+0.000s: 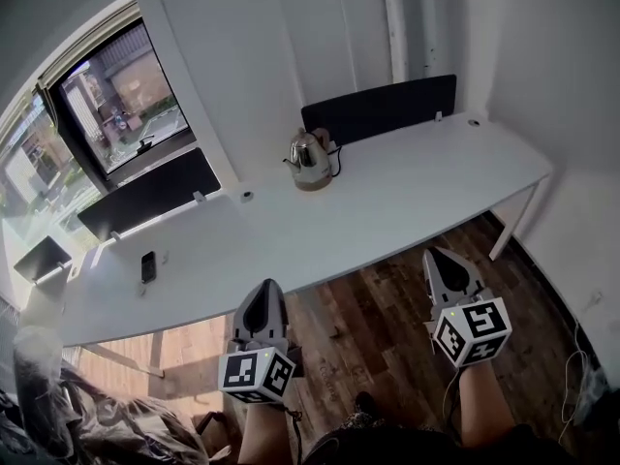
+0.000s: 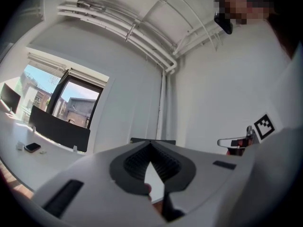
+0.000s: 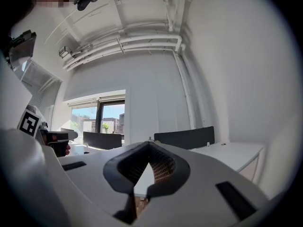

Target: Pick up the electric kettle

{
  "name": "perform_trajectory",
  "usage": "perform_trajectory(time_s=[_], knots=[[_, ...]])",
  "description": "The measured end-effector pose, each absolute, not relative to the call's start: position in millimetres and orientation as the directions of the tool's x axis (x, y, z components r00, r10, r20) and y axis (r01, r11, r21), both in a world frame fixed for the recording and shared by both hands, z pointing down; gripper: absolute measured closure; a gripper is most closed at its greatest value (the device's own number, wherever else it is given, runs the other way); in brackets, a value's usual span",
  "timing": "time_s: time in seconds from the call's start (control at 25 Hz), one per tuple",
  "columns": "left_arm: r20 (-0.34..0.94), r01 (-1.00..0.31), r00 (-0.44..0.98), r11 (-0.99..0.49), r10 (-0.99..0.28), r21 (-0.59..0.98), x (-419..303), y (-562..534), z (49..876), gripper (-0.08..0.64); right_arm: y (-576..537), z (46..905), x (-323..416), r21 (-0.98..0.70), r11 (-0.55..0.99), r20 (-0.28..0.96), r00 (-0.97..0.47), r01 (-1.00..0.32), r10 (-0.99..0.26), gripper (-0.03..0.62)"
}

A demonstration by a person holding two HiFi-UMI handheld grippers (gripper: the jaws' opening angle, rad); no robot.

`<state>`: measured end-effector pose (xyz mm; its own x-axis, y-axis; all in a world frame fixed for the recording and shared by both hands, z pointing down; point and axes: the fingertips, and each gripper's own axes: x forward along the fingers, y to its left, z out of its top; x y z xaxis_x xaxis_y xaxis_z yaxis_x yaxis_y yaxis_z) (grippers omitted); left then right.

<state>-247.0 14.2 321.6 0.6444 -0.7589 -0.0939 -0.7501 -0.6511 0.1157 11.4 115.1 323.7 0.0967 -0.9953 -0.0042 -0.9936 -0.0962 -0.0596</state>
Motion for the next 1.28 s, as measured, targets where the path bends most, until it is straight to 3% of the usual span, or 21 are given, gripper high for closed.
perform_trajectory(time_s=[0.6, 1.28], knots=[[-0.112, -0.730, 0.652, -0.660, -0.750, 0.176, -226.1, -101.4, 322.3, 0.558, 12.2, 312.2, 35.2, -0.058, -0.092, -0.026, 0.093, -0.994, -0.995, 0.586], [-0.092, -0.756, 0.623, -0.629, -0.777, 0.181, -188.1, -134.6, 330.5, 0.558, -30.3, 311.8, 76.5, -0.065, -0.041, -0.028, 0.043, -0.997, -0.999, 0.586]])
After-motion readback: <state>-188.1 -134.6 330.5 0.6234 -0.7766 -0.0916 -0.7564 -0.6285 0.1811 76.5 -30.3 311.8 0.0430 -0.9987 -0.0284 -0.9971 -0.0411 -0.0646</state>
